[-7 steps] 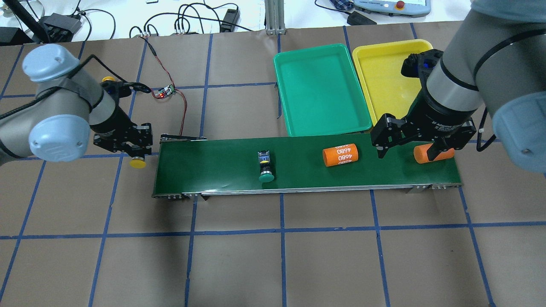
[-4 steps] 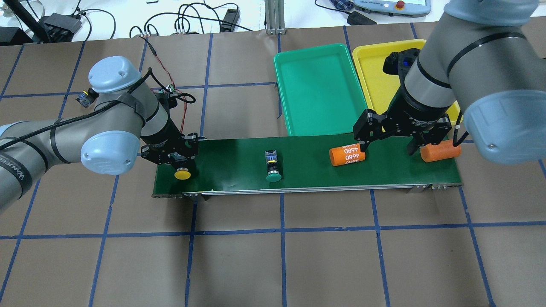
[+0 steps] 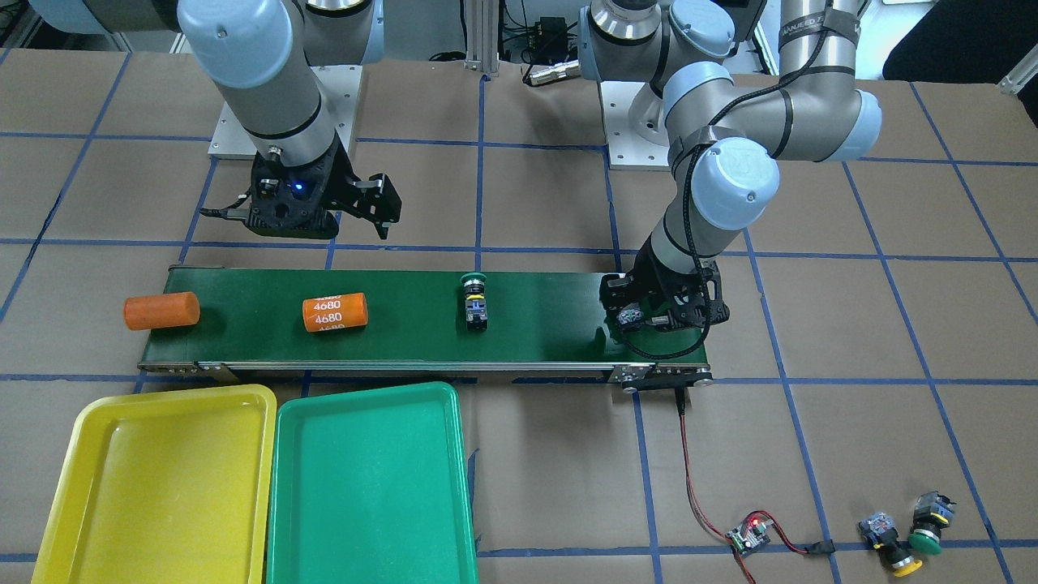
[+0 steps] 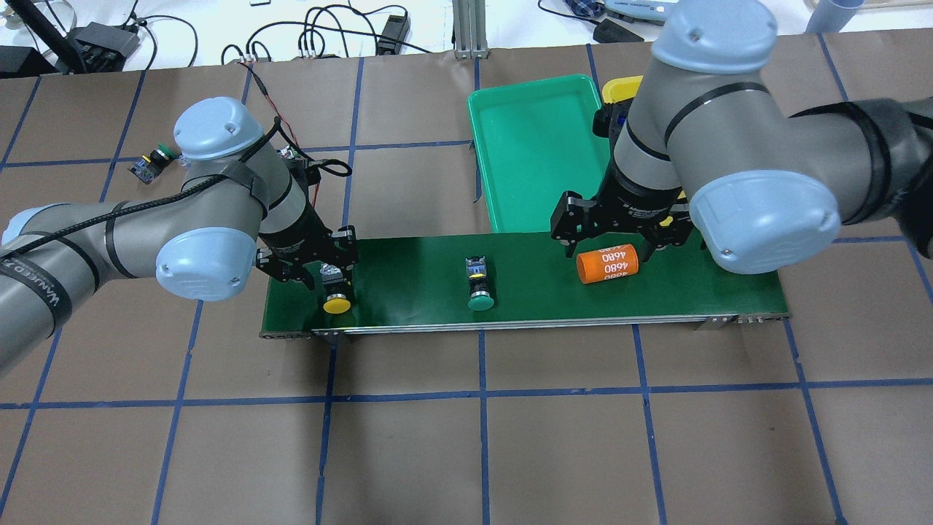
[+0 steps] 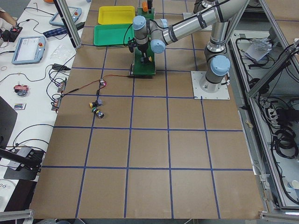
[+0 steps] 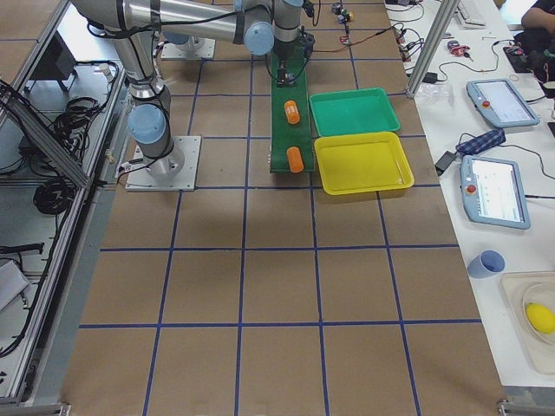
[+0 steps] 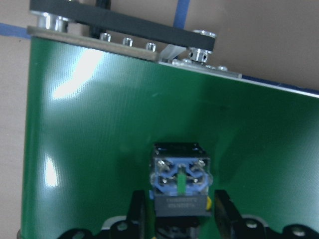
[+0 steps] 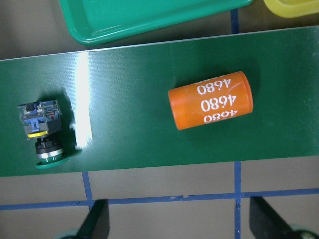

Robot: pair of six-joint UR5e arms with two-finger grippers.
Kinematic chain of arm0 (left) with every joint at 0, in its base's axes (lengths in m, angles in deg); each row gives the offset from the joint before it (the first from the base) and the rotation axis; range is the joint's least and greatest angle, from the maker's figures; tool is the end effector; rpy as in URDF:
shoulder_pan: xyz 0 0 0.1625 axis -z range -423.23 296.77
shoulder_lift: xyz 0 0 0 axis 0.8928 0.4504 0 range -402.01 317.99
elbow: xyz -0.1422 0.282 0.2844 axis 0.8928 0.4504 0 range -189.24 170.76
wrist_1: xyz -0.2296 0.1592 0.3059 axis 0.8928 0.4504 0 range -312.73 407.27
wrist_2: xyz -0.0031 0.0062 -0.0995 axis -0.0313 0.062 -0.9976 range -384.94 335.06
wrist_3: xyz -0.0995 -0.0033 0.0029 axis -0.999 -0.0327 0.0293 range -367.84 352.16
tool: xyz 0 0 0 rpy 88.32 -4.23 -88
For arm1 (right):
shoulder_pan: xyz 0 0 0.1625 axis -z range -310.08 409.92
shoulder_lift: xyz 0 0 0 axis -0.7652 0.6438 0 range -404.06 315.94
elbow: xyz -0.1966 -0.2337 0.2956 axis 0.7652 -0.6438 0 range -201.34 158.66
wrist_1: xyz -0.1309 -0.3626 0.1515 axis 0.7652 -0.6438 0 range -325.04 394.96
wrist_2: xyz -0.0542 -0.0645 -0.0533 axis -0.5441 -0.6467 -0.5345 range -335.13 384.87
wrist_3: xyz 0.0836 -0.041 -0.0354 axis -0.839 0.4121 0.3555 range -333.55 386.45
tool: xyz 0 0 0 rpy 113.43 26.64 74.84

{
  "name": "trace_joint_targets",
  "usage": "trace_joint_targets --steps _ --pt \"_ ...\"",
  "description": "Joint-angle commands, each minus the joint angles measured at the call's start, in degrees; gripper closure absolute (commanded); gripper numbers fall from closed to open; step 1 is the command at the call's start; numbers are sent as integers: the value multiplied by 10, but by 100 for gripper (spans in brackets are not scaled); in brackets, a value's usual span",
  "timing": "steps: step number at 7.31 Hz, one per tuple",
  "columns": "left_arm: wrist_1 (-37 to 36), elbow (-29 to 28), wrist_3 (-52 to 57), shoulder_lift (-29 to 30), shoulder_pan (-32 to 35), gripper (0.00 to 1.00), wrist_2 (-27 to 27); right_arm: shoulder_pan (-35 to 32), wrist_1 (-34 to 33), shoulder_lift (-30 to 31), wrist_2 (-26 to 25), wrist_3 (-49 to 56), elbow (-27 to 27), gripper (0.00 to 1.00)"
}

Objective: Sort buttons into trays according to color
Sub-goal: 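Place the yellow-capped button on the belt while the right gripper grasps the green-capped button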

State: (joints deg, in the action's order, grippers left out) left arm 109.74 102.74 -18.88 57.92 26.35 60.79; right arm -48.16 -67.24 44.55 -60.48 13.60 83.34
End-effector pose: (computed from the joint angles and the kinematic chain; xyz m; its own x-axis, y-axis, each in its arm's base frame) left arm -0.1370 -0.4991 0.2672 -0.9773 -0.2036 0.0581 -0.1981 0.9761 0.0891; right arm 0.2075 -0.4552 0.3731 -0.9940 0.0883 -0.0638 0.0829 0.9930 0.0837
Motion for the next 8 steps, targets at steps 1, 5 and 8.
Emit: trace_joint_targets --steps 1,5,8 --pt "55 -99 43 -1 -24 0 0 -24 -14 -24 -9 -31 0 0" --pt "146 -339 263 164 -171 0 6 -69 -92 -75 -7 -60 -1 0" --pt "64 -416 136 292 -204 0 4 -76 -96 -100 -6 -60 0 0"
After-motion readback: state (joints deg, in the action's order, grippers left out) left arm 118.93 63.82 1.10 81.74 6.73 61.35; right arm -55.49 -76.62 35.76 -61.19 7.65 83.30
